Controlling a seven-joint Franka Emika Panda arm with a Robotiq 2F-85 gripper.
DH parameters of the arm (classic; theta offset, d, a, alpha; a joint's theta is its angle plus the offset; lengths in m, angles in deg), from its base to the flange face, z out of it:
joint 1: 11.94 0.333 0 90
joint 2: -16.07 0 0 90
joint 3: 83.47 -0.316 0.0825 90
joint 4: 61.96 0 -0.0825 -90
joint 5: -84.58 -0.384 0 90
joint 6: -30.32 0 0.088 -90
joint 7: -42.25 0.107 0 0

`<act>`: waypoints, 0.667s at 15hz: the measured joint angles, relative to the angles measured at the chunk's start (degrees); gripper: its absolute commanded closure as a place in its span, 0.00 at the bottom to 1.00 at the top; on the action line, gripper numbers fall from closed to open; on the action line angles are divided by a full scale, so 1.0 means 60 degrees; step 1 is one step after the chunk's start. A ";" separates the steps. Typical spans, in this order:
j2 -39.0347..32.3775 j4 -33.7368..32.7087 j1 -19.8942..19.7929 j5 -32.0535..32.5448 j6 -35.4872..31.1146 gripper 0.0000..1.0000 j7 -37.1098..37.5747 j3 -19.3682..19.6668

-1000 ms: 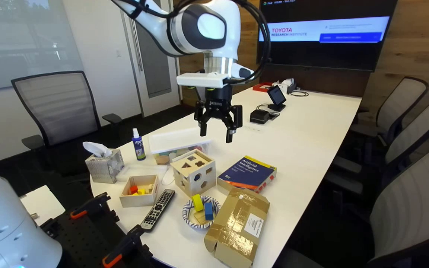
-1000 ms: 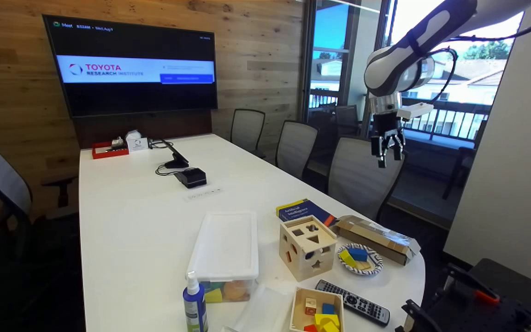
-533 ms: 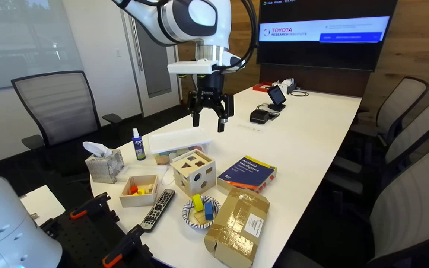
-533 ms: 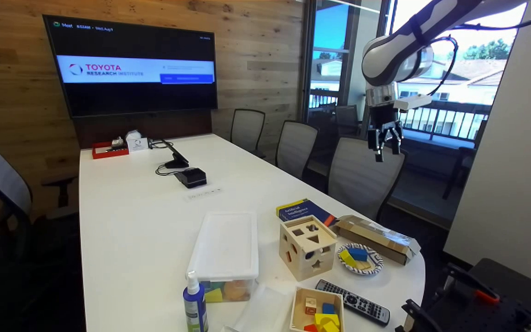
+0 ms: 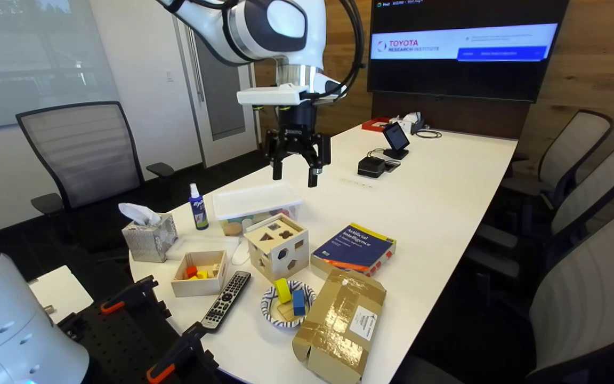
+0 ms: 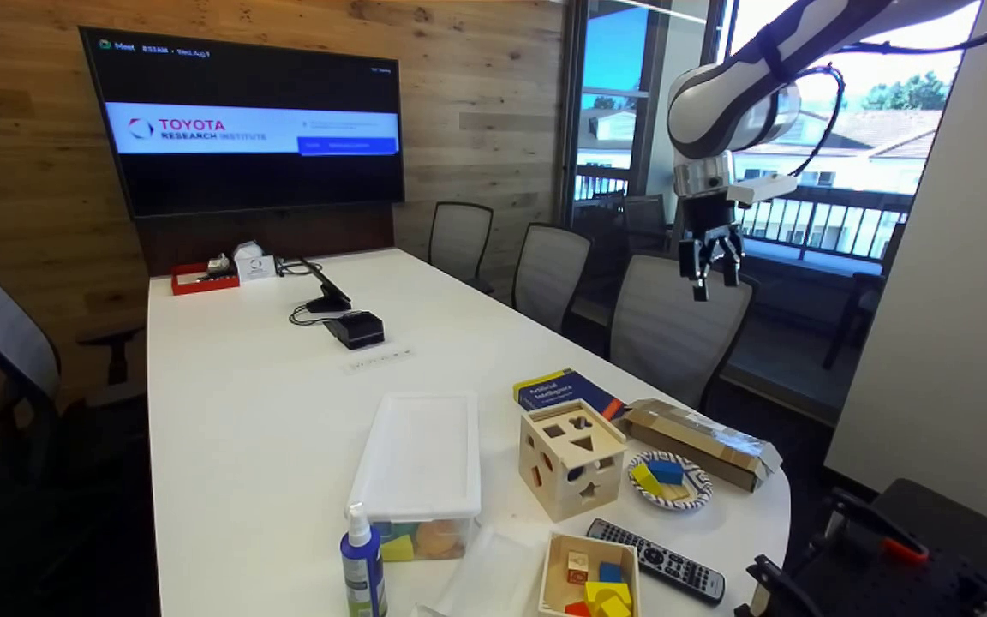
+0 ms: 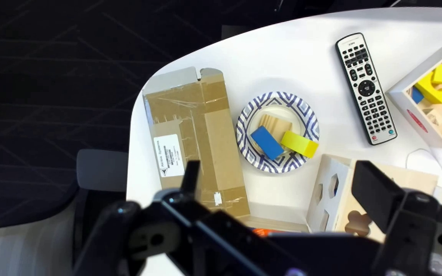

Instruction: Open the brown box.

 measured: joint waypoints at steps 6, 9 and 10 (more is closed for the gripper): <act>-0.0007 0.0000 0.0073 0.0005 0.0005 0.00 0.0000 -0.0003; -0.0021 0.0000 0.0110 0.0005 0.0009 0.00 0.0000 -0.0003; -0.0026 0.0000 0.0110 0.0005 0.0010 0.00 0.0000 -0.0003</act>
